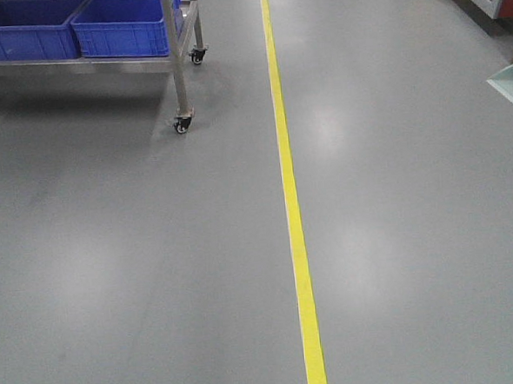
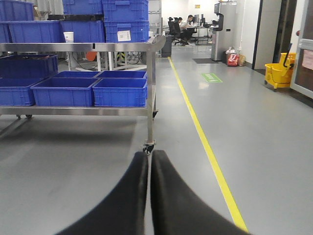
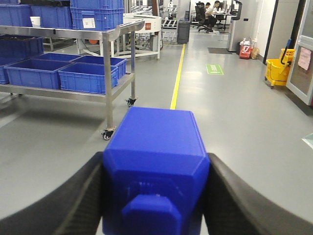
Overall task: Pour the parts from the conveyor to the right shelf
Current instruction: 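Drive forward past the cart of blue bins, holding the block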
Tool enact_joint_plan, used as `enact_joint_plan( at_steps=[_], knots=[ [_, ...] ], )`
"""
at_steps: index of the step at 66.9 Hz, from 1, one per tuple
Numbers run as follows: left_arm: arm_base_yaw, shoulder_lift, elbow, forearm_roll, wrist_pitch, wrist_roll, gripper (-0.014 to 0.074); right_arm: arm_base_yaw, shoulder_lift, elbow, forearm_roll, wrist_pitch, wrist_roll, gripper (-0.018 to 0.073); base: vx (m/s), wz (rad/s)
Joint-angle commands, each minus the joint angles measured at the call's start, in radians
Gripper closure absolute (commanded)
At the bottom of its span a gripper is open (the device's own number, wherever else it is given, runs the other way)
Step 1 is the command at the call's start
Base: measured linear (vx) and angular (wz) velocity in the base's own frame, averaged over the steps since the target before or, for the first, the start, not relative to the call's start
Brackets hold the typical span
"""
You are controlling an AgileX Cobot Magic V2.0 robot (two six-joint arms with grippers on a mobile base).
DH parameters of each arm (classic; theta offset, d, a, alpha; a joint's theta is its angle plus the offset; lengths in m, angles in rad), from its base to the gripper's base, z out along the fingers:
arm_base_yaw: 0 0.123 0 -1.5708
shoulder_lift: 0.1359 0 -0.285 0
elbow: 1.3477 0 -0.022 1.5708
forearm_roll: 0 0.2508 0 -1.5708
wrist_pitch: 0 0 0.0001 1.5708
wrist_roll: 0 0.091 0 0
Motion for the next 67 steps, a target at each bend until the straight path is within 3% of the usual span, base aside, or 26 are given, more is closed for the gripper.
enact_joint_plan(
  at_steps=[1, 67],
  knots=[
    [0.002, -0.005, -0.026, -0.006, -0.072, -0.007, 0.0603, -0.004, 0.012, -0.028, 0.004, -0.078, -0.008, 0.0568, 0.68, 0.05],
    [0.002, -0.005, -0.026, -0.006, -0.072, -0.007, 0.0603, -0.004, 0.012, -0.028, 0.004, -0.078, -0.008, 0.0568, 0.67, 0.02]
  ],
)
